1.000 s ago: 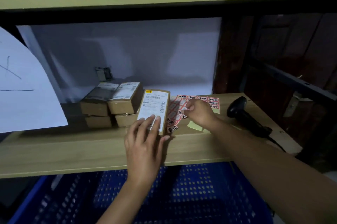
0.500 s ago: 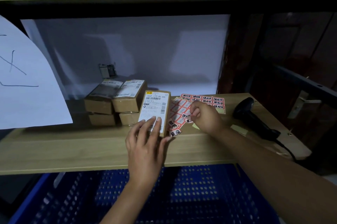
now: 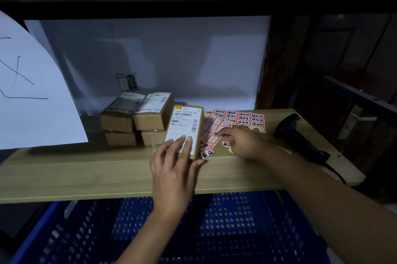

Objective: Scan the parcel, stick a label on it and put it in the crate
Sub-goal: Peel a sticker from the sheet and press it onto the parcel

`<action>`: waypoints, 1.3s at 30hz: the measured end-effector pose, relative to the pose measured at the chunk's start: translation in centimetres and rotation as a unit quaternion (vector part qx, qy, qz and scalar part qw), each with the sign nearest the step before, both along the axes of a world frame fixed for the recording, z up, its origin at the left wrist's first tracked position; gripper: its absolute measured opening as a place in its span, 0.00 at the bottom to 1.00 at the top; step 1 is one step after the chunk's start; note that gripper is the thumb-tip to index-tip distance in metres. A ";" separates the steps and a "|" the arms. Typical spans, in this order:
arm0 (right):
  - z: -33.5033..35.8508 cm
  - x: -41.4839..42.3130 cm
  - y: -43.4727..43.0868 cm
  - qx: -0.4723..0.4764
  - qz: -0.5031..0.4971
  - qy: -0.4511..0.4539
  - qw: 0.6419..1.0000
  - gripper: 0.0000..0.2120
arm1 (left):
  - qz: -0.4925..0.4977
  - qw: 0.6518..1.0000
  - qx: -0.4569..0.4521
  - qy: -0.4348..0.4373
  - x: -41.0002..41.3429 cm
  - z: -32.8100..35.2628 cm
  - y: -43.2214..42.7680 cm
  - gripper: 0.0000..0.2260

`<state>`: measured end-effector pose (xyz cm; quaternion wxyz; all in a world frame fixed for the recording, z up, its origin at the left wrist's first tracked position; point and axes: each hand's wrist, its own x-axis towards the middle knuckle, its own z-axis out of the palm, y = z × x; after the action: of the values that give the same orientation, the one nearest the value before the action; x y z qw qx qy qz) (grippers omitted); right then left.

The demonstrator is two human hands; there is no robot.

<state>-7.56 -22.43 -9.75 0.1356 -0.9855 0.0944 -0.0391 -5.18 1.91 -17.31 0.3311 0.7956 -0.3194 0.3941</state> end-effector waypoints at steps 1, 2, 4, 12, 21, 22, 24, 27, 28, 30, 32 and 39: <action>0.1 -0.1 0.1 0.001 0.006 0.006 1.000 0.27 | -0.001 1.000 0.000 0.001 0.0 0.0 0.0 0.27; 0.0 0.0 0.0 0.008 0.007 0.004 1.000 0.28 | 0.000 1.000 0.000 0.001 0.0 0.0 0.0 0.27; -0.4 0.1 0.2 0.045 -0.010 -0.040 0.998 0.27 | 0.002 1.000 0.001 0.003 0.0 0.0 0.0 0.27; 4.5 -1.1 5.2 0.497 -0.077 -0.301 0.810 0.07 | 0.015 0.999 -0.018 -0.033 -0.2 0.1 -0.1 0.22; 6.2 -2.6 12.4 0.485 -0.058 -0.287 0.824 0.13 | -0.039 0.992 -0.117 -0.005 -1.5 1.7 -0.4 0.33; 6.1 -2.6 12.6 0.469 -0.062 -0.297 0.829 0.13 | -0.040 0.993 -0.115 -0.010 -1.5 1.8 -0.4 0.34; 6.1 -2.6 13.0 0.420 -0.072 -0.323 0.845 0.14 | -0.041 0.994 -0.100 -0.025 -1.3 1.9 -0.3 0.33; 5.8 -2.5 13.4 0.338 -0.109 -0.366 0.860 0.21 | -0.049 0.993 -0.094 -0.047 -1.0 2.3 -0.2 0.26; 5.6 -2.5 13.4 0.324 -0.124 -0.377 0.859 0.25 | -0.049 0.993 -0.099 -0.052 -0.9 2.5 -0.1 0.25; 5.6 -2.4 13.3 0.344 -0.137 -0.368 0.853 0.33 | -0.049 0.991 -0.108 -0.056 -0.7 2.8 0.0 0.24; 5.9 -2.6 13.1 0.424 -0.128 -0.306 0.843 0.37 | -0.044 0.992 -0.107 -0.057 -0.7 3.1 0.1 0.24; 6.9 -3.5 12.3 0.627 -0.077 -0.237 0.738 0.30 | -0.001 0.998 -0.006 -0.068 -0.4 4.3 0.9 0.31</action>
<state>-11.09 -10.10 -2.84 0.7375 -0.6254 0.1382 -0.2142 -5.61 2.76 -12.98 0.3134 0.7647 -0.3394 0.4493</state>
